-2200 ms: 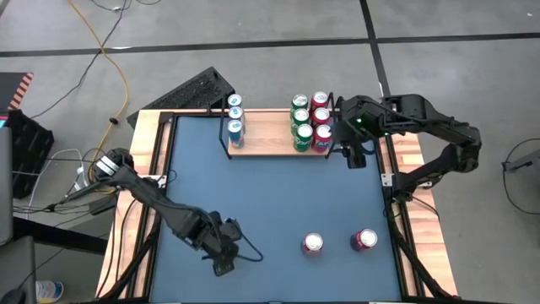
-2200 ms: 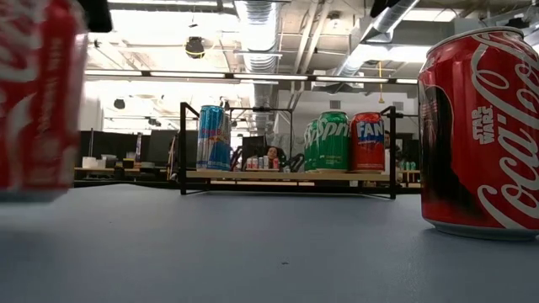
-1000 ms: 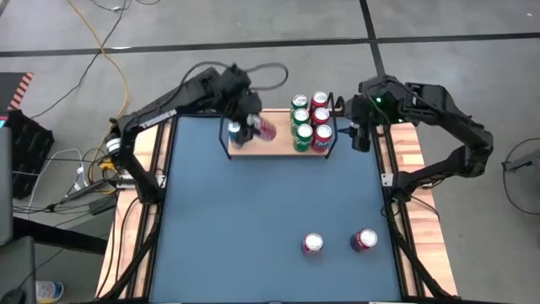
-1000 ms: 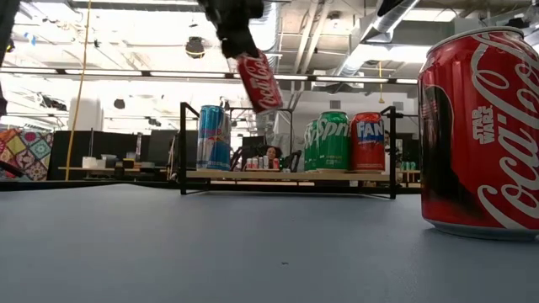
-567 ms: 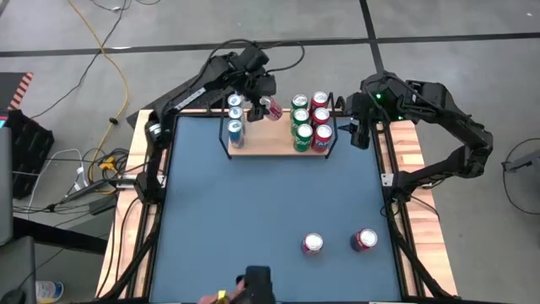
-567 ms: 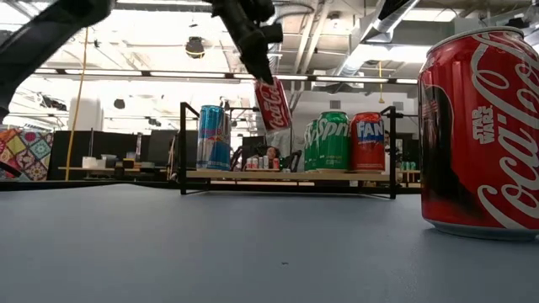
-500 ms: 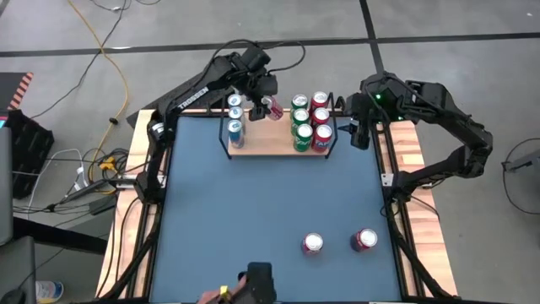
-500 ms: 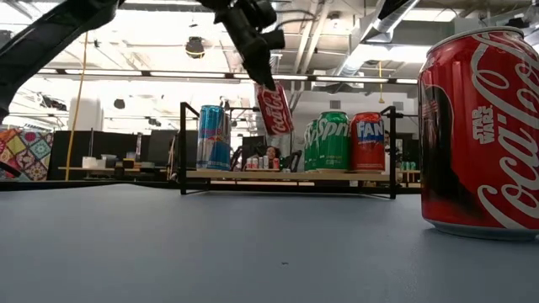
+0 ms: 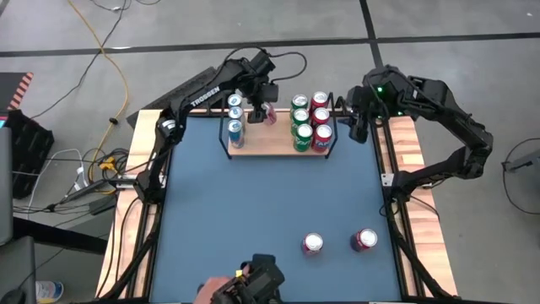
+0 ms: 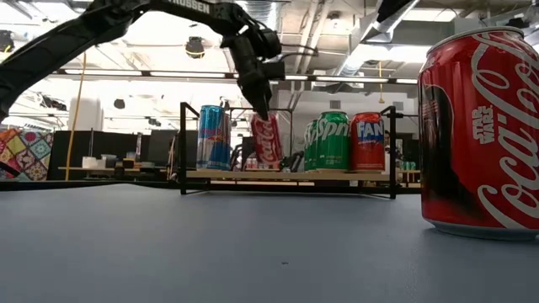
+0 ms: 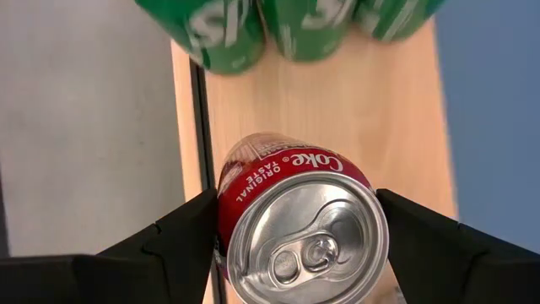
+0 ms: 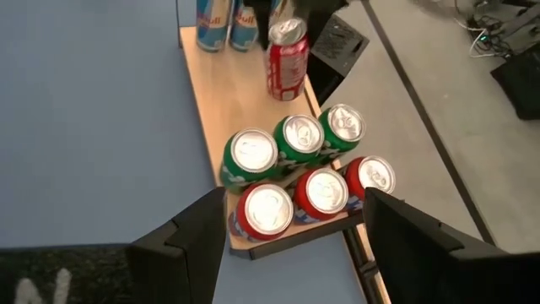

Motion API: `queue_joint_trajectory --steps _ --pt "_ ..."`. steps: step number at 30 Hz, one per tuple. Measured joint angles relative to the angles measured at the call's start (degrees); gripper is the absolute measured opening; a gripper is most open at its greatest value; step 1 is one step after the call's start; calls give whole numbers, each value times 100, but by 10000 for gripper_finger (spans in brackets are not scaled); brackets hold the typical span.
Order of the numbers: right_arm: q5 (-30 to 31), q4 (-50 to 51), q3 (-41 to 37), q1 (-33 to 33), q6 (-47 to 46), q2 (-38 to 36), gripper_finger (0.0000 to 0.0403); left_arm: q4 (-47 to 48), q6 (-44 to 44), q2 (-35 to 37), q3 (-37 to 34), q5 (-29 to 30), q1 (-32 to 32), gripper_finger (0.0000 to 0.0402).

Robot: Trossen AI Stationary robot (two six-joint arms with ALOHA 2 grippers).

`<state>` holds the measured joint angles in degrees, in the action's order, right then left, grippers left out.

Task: Place canned beverage on shelf
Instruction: Put the left red white soda can on the shelf

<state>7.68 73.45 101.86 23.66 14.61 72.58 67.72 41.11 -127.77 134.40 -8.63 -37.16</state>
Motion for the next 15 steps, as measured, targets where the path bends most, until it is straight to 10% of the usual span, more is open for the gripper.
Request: queue_joint_trajectory --steps 15 --pt "-10 -69 0 14 -22 34 260 -93 241 -2 -115 -141 -112 270"
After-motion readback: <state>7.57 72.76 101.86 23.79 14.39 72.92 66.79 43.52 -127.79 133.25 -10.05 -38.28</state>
